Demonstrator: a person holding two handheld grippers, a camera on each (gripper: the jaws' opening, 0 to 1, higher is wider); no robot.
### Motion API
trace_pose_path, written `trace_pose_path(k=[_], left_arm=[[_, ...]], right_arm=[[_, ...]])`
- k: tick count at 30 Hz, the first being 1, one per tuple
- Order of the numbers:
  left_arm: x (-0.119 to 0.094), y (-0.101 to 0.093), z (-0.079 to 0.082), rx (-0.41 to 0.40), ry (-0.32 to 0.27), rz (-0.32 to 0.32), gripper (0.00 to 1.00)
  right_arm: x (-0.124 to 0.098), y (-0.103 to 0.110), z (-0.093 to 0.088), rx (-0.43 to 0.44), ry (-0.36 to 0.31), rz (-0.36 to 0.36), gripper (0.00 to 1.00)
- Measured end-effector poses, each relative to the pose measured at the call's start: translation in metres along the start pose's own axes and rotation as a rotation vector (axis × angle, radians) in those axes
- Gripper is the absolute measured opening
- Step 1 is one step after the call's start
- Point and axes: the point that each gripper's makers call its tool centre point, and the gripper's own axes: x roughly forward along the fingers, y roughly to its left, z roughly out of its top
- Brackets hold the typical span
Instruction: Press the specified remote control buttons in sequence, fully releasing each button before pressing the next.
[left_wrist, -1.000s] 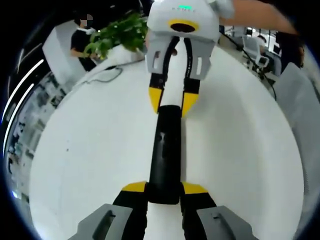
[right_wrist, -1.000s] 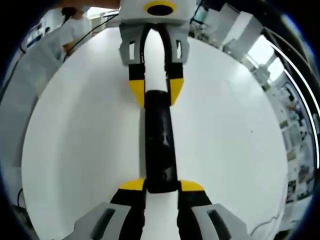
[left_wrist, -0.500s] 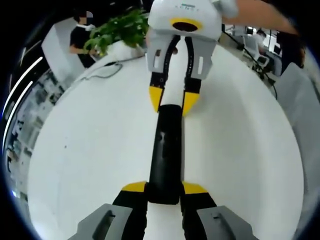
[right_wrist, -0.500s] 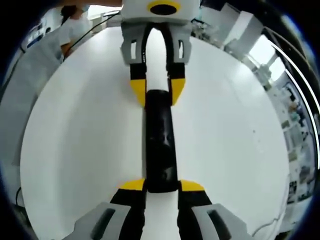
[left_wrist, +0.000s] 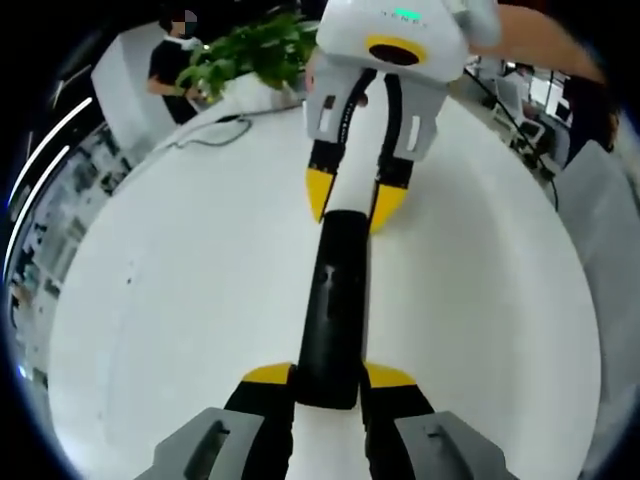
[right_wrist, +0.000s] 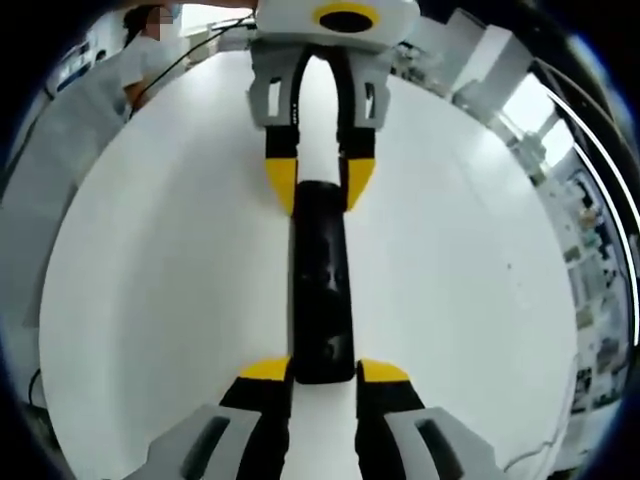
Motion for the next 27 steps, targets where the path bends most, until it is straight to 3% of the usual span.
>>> trace_pose_path(k=[11,15,21,24,26,27], left_arm=[[0.000,-0.002,0.002,0.055,0.023,0.041,0.25],[-0.001,0.001,0.002,0.064,0.025,0.076,0.27],[-0.004,0.002,0.003,0.071,0.005,0.142,0.30],[-0.007,0.008,0.004,0.069,-0.015,0.204,0.40],[-0.009,0.010,0.004,0.054,-0.028,0.229,0.50],[-0.010,0.010,0.004,0.045,-0.037,0.236,0.50]], right_arm=[[-0.001,0.000,-0.001,0.029,-0.020,-0.028,0.23],[-0.003,-0.007,-0.002,0.050,-0.017,-0.080,0.30],[-0.004,-0.008,-0.003,0.079,-0.031,-0.132,0.33],[-0.005,-0.013,-0.004,0.115,-0.054,-0.177,0.36],[-0.006,-0.014,-0.002,0.174,-0.098,-0.185,0.43],[-0.007,-0.010,-0.001,0.192,-0.115,-0.174,0.44]])
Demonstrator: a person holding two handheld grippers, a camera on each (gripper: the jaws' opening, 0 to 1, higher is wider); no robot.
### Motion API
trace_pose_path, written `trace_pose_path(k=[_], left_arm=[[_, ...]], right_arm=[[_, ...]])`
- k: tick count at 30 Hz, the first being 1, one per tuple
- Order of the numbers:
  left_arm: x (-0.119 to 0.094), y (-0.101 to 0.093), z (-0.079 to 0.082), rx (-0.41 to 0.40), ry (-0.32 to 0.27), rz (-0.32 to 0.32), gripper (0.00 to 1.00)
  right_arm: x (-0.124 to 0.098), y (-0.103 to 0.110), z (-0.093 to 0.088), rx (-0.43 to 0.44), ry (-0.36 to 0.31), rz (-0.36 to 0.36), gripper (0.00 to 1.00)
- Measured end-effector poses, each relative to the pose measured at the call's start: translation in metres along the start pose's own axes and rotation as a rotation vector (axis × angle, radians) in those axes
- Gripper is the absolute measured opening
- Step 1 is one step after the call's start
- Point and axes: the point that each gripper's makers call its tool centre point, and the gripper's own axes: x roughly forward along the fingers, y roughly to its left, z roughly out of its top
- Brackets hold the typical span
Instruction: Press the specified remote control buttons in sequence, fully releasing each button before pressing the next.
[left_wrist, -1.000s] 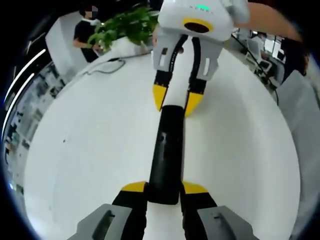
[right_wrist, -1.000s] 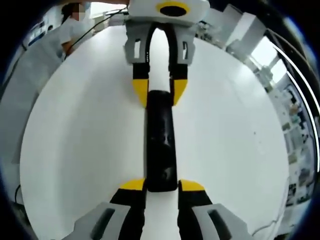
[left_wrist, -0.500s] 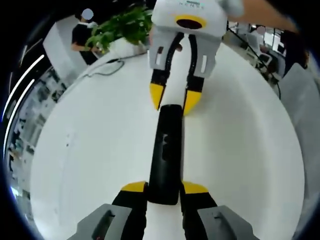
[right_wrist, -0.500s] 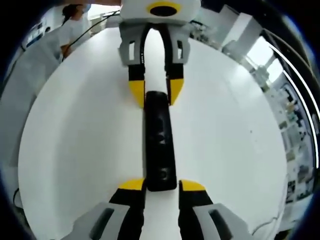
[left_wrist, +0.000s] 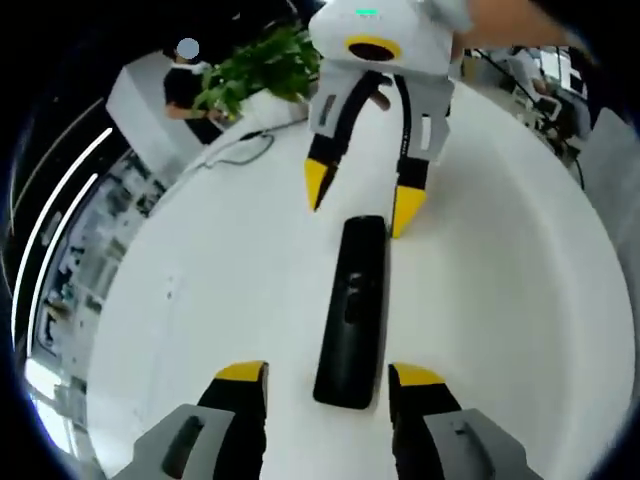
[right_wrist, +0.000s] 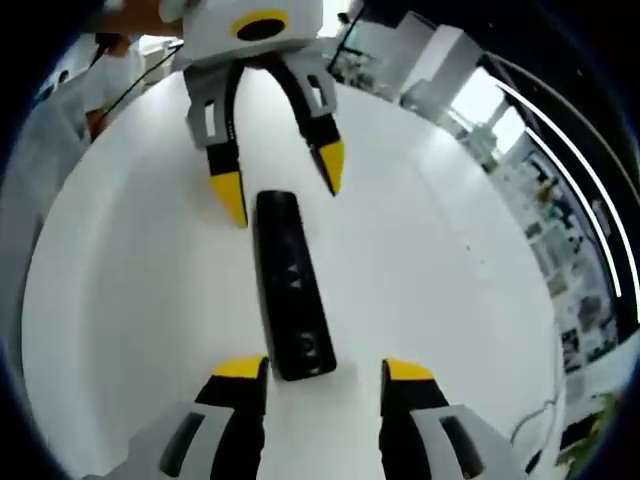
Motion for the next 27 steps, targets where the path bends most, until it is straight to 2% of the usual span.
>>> trace_pose_path(k=[2,4,7,10,13,14,17,21,24,27], left_arm=[[-0.005,0.001,0.004,-0.025,-0.033,0.026,0.48],[-0.009,0.001,0.007,-0.089,-0.070,0.042,0.48],[-0.016,-0.003,0.010,-0.148,-0.107,0.050,0.48],[-0.024,-0.006,0.009,-0.170,-0.127,0.069,0.49],[-0.037,-0.006,0.016,-0.283,-0.203,0.102,0.51],[-0.044,-0.008,0.021,-0.325,-0.245,0.111,0.51],[-0.055,-0.009,0.018,-0.381,-0.279,0.152,0.52],[-0.070,-0.024,0.016,-0.420,-0.303,0.164,0.56],[-0.081,-0.027,0.012,-0.480,-0.352,0.186,0.56],[-0.091,-0.033,0.009,-0.506,-0.371,0.207,0.56]], right_arm=[[-0.003,0.001,0.001,-0.001,-0.017,-0.022,0.39],[-0.007,-0.005,0.004,0.017,-0.038,-0.057,0.35],[-0.012,-0.003,0.008,0.098,-0.094,-0.071,0.38],[-0.021,-0.005,0.009,0.127,-0.126,-0.095,0.37],[-0.035,-0.004,0.019,0.248,-0.212,-0.121,0.38],[-0.040,-0.004,0.023,0.255,-0.238,-0.137,0.37],[-0.054,0.003,0.026,0.293,-0.276,-0.153,0.36],[-0.068,0.015,0.026,0.320,-0.298,-0.174,0.38],[-0.080,0.027,0.029,0.349,-0.333,-0.186,0.37],[-0.092,0.035,0.029,0.378,-0.365,-0.198,0.37]])
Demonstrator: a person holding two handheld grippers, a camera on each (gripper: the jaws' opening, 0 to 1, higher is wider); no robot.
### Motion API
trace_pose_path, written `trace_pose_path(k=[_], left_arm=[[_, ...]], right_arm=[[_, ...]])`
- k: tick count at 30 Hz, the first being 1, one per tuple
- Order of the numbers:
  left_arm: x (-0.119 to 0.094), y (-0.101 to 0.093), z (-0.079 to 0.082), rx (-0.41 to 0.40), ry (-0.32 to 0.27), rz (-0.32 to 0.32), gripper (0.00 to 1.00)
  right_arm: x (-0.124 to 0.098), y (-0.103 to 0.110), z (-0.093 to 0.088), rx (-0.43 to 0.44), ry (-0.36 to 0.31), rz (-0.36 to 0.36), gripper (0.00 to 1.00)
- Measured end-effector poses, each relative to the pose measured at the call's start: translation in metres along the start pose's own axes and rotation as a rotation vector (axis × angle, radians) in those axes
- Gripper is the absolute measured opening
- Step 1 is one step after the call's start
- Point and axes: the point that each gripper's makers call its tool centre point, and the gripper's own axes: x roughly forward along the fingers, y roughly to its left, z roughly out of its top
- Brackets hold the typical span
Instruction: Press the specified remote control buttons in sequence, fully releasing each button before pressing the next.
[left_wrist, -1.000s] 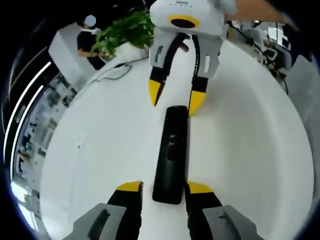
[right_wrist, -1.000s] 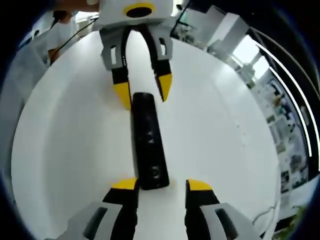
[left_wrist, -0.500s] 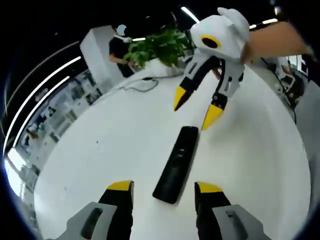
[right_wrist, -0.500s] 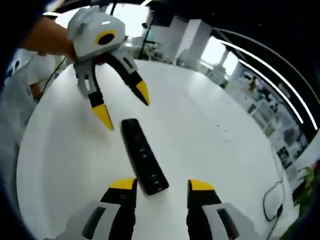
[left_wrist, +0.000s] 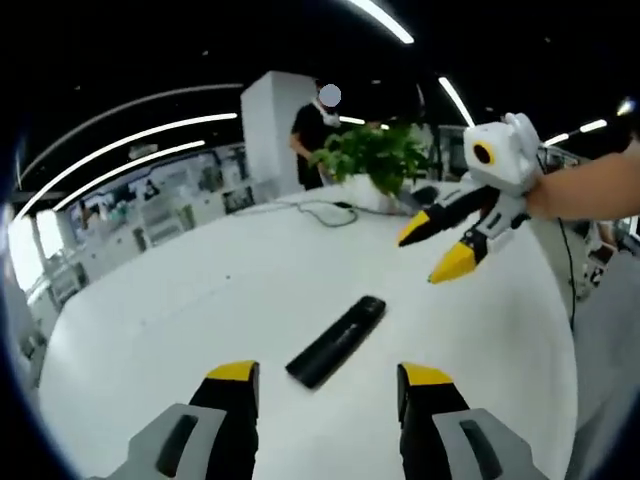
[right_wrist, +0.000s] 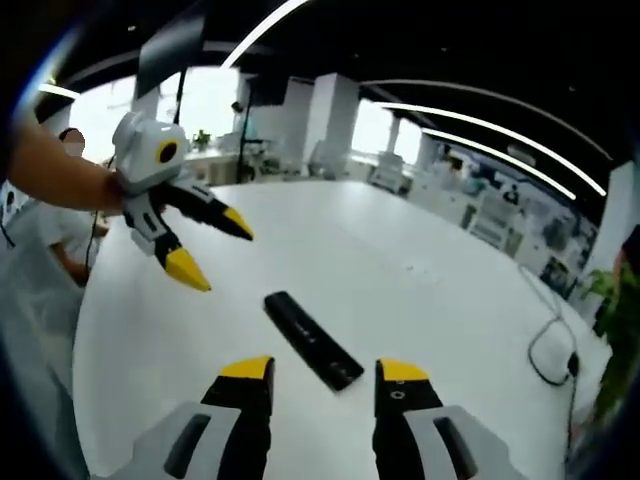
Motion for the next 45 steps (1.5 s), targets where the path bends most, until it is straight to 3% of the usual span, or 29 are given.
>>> trace_pose_path(k=[4,18,26,32,35,39,45], left_arm=[[-0.017,-0.013,-0.001,-0.007,-0.002,-0.004,0.57],[-0.070,-0.050,0.011,-0.095,-0.119,0.022,0.64],[-0.087,-0.071,0.005,-0.169,-0.154,0.010,0.69],[-0.097,-0.092,-0.007,-0.195,-0.142,-0.011,0.74],[-0.104,-0.095,-0.004,-0.232,-0.155,-0.020,0.77],[-0.111,-0.100,0.007,-0.247,-0.189,-0.017,0.82],[-0.115,-0.104,0.013,-0.294,-0.224,-0.028,0.84]], right_arm=[[-0.016,0.008,0.003,0.040,-0.034,-0.013,0.39],[-0.061,0.050,0.013,0.079,-0.134,-0.043,0.43],[-0.077,0.074,0.013,0.140,-0.192,-0.050,0.51],[-0.086,0.096,0.008,0.167,-0.194,-0.034,0.59],[-0.093,0.103,0.012,0.202,-0.229,-0.032,0.63],[-0.099,0.110,0.018,0.274,-0.266,-0.041,0.77],[-0.100,0.121,0.018,0.281,-0.266,-0.036,0.77]])
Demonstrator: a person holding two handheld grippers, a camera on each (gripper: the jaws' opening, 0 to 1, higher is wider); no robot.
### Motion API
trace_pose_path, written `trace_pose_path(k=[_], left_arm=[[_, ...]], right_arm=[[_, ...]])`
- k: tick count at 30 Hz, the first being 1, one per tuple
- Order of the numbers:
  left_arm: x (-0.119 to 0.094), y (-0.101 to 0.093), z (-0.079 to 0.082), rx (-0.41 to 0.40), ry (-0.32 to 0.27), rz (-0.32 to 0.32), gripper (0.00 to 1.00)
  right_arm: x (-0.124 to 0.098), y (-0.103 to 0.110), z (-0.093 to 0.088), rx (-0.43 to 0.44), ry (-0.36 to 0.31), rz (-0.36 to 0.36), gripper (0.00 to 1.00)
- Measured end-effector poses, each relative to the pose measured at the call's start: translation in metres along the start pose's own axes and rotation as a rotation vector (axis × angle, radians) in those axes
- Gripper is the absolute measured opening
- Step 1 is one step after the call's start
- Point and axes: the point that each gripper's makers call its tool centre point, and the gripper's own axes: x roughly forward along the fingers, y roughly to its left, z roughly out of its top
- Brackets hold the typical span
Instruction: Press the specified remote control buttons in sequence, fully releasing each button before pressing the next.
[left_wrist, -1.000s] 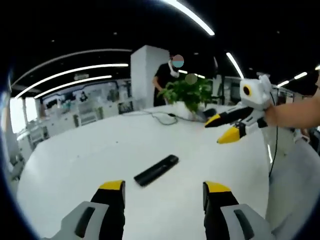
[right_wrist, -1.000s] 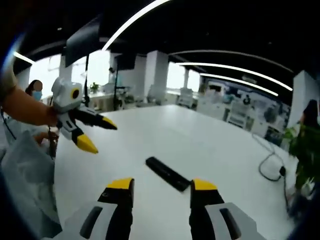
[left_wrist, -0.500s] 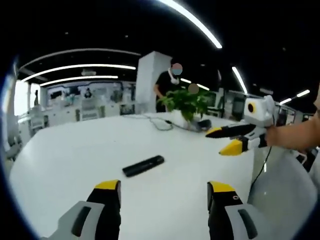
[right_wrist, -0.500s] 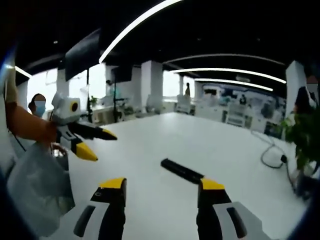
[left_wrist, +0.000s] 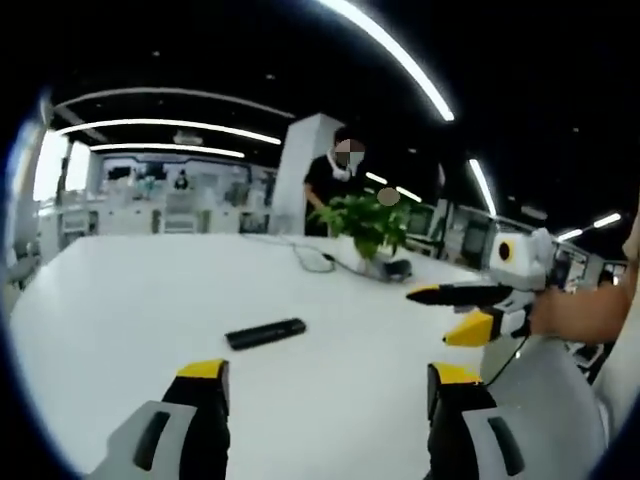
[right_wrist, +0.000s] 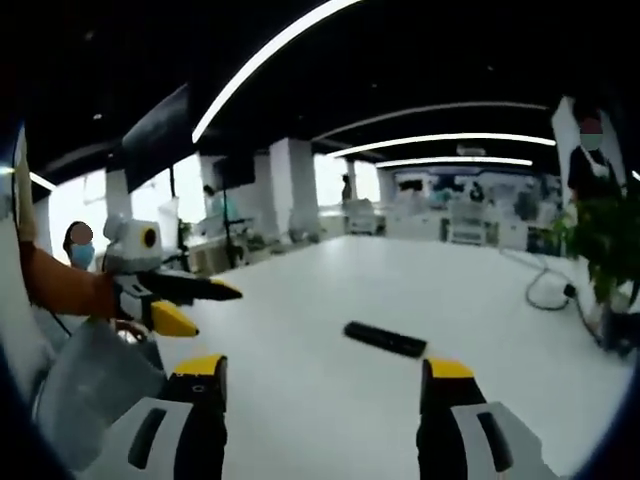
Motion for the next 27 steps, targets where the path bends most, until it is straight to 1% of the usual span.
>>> trace_pose_path(k=[4,7,8,11,12,13,14,15,16,17,19,21,24,26,27], left_arm=[[-0.002,-0.005,-0.005,-0.012,0.002,-0.003,0.89],[-0.007,-0.009,-0.009,-0.019,0.009,-0.008,0.89],[-0.010,-0.011,-0.011,-0.014,0.012,-0.004,0.89],[-0.016,-0.010,-0.013,-0.022,0.008,0.018,0.89],[-0.018,-0.010,-0.013,-0.025,0.006,0.025,0.89],[-0.019,-0.009,-0.014,-0.024,0.006,0.031,0.89],[-0.019,-0.008,-0.015,-0.019,0.005,0.037,0.89],[-0.020,-0.006,-0.016,-0.006,0.003,0.052,0.88],[-0.019,-0.004,-0.016,0.000,0.005,0.061,0.88],[-0.018,-0.002,-0.017,0.000,0.007,0.067,0.88],[-0.017,0.001,-0.018,-0.001,0.011,0.074,0.88],[-0.017,0.002,-0.021,0.006,0.019,0.076,0.88],[-0.014,-0.001,-0.026,0.006,0.040,0.074,0.88],[-0.013,-0.005,-0.031,0.036,0.063,0.064,0.89],[-0.012,-0.004,-0.031,0.037,0.066,0.068,0.89]], right_arm=[[-0.004,0.003,0.002,0.032,-0.011,-0.014,0.80],[-0.008,0.003,0.001,0.045,-0.009,-0.030,0.80],[-0.009,0.003,0.002,0.046,-0.013,-0.036,0.80],[-0.015,0.001,-0.001,0.090,-0.002,-0.077,0.83],[-0.016,-0.001,-0.004,0.096,0.013,-0.092,0.83],[-0.019,-0.005,-0.010,0.083,0.039,-0.118,0.82],[-0.019,-0.004,-0.011,0.068,0.031,-0.117,0.82],[-0.019,-0.005,-0.018,0.050,0.047,-0.120,0.81],[-0.019,-0.006,-0.026,0.050,0.082,-0.131,0.79],[-0.017,-0.005,-0.030,0.058,0.108,-0.125,0.77],[-0.014,-0.004,-0.028,0.043,0.103,-0.116,0.75],[-0.013,-0.003,-0.029,0.011,0.105,-0.122,0.76],[-0.012,0.000,-0.036,0.008,0.136,-0.106,0.76],[-0.011,0.000,-0.039,0.010,0.146,-0.105,0.76],[-0.011,0.000,-0.040,0.013,0.152,-0.104,0.76]])
